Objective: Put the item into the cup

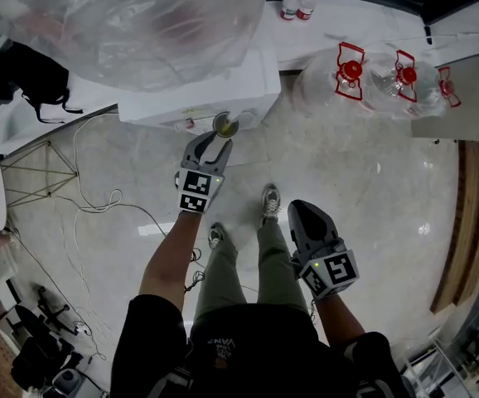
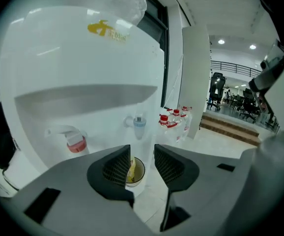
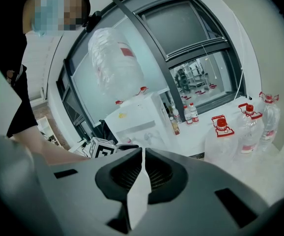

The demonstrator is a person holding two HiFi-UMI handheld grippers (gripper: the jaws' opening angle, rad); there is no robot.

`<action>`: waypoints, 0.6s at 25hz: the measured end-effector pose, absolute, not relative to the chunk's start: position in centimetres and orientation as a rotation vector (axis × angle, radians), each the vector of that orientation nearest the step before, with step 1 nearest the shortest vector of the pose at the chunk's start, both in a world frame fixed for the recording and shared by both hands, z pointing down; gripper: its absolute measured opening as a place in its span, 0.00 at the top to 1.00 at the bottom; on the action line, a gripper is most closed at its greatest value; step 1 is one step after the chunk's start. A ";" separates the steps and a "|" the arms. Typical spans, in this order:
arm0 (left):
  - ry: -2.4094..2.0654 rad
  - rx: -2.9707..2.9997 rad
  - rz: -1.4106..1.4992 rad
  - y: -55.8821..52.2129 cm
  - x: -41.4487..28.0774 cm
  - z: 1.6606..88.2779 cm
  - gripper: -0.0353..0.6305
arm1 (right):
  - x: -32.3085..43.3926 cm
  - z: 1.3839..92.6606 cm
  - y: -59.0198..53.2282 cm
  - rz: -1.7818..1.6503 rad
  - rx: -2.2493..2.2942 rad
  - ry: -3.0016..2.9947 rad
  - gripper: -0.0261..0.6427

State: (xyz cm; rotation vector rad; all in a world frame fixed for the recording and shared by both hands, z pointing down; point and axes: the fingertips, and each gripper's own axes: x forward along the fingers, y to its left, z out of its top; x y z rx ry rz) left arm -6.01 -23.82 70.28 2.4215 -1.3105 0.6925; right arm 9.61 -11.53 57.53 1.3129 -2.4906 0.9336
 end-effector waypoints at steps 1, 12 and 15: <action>-1.312 2.433 0.677 -23.5 -6.2 69.5 0.71 | 9.3 57.2 -11.4 0.929 1.316 -2.495 0.89; -1.324 2.546 0.545 -18.8 -8.9 61.0 0.80 | 6.0 54.1 -8.4 0.876 1.350 -2.506 0.89; -1.319 2.577 0.513 -17.3 -9.8 58.7 0.85 | 5.0 53.1 -7.7 0.857 1.356 -2.517 0.89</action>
